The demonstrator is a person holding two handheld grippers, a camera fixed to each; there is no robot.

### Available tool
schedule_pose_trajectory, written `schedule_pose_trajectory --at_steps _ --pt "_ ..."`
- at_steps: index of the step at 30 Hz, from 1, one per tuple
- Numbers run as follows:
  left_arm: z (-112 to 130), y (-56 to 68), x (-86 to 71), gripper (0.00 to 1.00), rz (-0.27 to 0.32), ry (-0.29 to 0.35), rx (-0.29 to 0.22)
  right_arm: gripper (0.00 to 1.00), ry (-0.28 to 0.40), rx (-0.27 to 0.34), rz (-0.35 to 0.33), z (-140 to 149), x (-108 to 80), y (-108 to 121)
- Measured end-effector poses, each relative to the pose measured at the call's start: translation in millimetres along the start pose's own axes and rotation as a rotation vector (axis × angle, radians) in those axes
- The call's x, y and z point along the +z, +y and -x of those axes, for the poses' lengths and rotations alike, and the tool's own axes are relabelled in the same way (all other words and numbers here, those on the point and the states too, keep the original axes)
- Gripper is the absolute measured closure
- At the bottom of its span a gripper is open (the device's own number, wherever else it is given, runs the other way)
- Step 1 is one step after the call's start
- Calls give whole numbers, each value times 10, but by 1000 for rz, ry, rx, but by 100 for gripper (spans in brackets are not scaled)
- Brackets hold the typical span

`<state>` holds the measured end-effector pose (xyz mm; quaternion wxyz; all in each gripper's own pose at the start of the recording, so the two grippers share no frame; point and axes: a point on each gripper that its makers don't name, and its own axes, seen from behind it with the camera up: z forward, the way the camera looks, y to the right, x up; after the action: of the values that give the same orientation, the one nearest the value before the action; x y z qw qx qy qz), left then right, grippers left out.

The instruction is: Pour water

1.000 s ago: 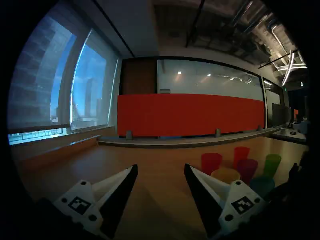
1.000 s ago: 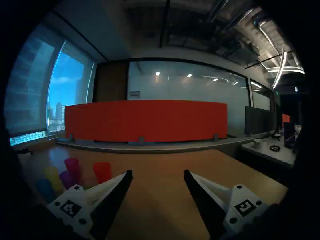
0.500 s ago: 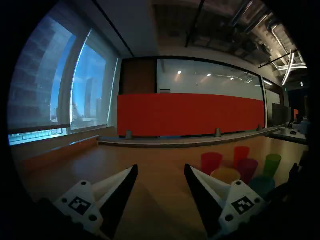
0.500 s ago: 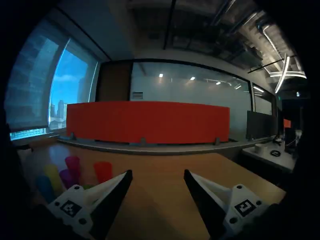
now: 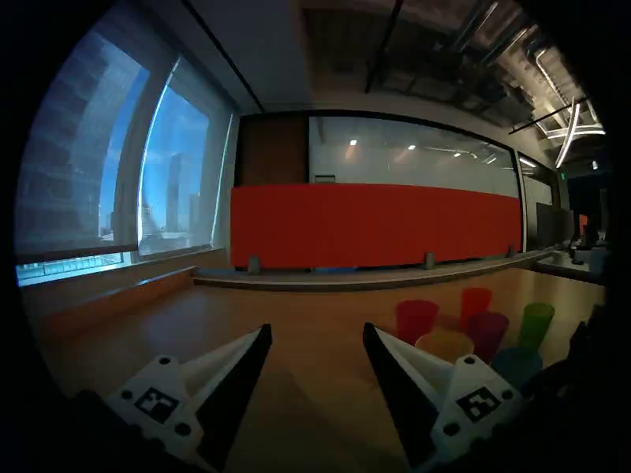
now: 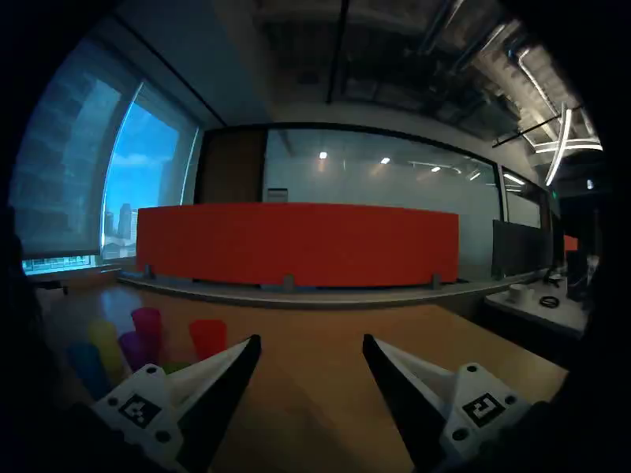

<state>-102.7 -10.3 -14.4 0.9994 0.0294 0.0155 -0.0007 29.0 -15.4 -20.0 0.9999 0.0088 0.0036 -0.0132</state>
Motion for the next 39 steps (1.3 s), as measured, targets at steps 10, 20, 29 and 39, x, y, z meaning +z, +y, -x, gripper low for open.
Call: schedule_pose_trajectory --at_steps 10,20,29,39 --pt "-2 2 3 14 0 0 0 0 36 22 9 14 64 78" --pt "2 2 1 14 0 0 0 0 38 39 7 69 137 115" --pt "4 -4 -1 14 0 0 0 0 21 48 9 188 175 152" --pt "5 -2 5 14 0 0 0 0 10 34 14 257 193 164"
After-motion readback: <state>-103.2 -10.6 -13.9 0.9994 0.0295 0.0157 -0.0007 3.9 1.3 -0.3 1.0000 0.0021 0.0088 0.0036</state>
